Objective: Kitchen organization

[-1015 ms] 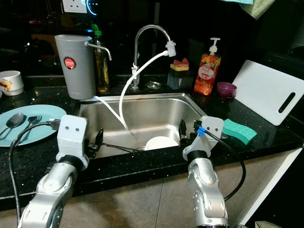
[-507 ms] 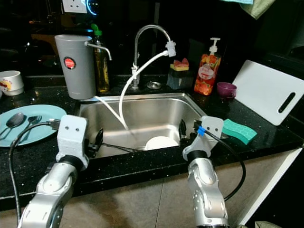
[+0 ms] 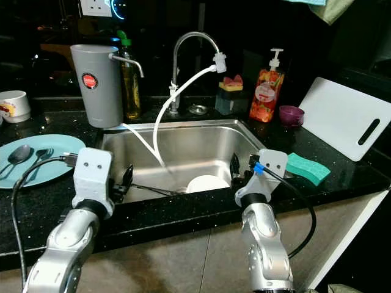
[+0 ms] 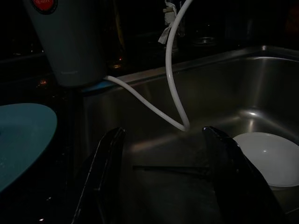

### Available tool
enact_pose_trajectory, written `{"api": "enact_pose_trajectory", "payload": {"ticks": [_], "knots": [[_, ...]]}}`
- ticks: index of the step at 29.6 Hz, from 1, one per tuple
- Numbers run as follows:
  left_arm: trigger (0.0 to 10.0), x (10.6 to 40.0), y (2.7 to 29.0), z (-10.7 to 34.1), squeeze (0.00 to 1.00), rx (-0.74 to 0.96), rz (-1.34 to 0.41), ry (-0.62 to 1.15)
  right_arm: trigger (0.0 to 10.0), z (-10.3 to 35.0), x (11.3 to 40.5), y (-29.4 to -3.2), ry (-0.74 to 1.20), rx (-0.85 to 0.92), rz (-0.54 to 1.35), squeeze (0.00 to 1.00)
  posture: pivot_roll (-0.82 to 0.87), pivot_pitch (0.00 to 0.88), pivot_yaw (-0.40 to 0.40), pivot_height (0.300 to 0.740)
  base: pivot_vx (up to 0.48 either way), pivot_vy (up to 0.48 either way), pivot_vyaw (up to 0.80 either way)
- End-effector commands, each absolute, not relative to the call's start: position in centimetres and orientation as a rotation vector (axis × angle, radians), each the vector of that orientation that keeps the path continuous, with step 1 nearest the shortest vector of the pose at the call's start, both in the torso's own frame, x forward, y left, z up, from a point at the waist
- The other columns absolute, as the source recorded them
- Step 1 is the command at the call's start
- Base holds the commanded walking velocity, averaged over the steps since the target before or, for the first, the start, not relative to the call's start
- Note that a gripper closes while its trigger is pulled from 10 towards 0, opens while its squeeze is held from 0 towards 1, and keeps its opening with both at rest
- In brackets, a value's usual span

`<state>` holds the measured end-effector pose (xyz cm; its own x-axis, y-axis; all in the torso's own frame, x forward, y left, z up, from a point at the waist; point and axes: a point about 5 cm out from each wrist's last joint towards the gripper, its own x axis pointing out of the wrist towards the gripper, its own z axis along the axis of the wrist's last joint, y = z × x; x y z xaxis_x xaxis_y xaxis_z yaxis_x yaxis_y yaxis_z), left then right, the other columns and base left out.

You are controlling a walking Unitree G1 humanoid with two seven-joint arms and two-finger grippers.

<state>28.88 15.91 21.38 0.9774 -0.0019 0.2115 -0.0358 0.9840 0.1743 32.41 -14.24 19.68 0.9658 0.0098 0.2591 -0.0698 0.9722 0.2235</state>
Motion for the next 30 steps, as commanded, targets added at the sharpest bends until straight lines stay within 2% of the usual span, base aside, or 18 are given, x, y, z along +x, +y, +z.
{"api": "enact_pose_trajectory", "payload": {"ticks": [1, 30], "knots": [[10.0, 28.96, 15.79, 21.52, 0.0, 0.181, 0.018, -0.218, 10.0, 19.58, 32.59, -14.24, -0.249, 0.232, 0.041, 0.0, 0.21, 0.033, -0.122, 0.74, 0.0, 0.0, 0.0], [10.0, 28.88, 15.7, 21.26, 0.0, 0.176, 0.02, -0.212, 10.0, 19.57, 32.54, -14.36, -0.247, 0.225, 0.04, 0.0, 0.2, 0.029, -0.128, 0.74, 0.0, 0.0, 0.0]]}}
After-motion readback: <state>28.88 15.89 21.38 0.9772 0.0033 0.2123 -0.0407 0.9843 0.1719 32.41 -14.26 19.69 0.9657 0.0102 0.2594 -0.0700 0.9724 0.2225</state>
